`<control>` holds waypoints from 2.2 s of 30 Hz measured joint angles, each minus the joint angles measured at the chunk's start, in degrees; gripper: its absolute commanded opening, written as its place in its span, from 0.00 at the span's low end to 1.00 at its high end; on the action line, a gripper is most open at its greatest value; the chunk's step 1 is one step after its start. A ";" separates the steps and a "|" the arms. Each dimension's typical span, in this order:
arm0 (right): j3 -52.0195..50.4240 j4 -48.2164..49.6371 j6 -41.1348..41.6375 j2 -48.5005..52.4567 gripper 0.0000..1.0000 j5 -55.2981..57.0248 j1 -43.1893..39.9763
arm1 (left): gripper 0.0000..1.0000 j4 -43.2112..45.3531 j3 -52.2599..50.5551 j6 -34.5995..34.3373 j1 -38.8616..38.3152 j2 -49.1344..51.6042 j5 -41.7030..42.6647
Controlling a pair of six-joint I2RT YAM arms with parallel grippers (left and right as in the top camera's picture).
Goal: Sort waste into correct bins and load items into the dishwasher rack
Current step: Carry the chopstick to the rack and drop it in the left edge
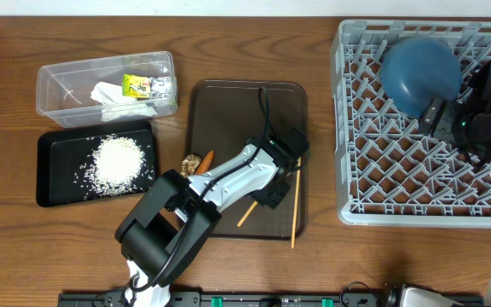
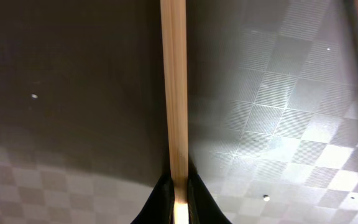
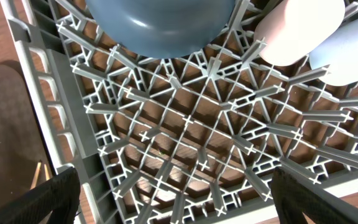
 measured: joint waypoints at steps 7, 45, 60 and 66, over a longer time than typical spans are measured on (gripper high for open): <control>0.00 -0.04 0.00 0.00 0.92 0.00 0.00 | 0.06 0.02 0.07 -0.04 0.72 -0.11 -0.33; -0.02 -1.29 -1.53 0.00 0.94 3.02 0.00 | 0.10 46.49 1.38 -41.59 -1.33 -11.30 19.32; -0.02 -1.27 -1.53 0.00 0.94 3.02 0.00 | 0.13 53.00 1.38 -44.00 -3.87 -2.99 18.99; -0.02 -1.27 -1.53 0.00 0.94 3.02 0.00 | 0.28 51.56 1.38 -41.97 -3.85 -1.81 18.99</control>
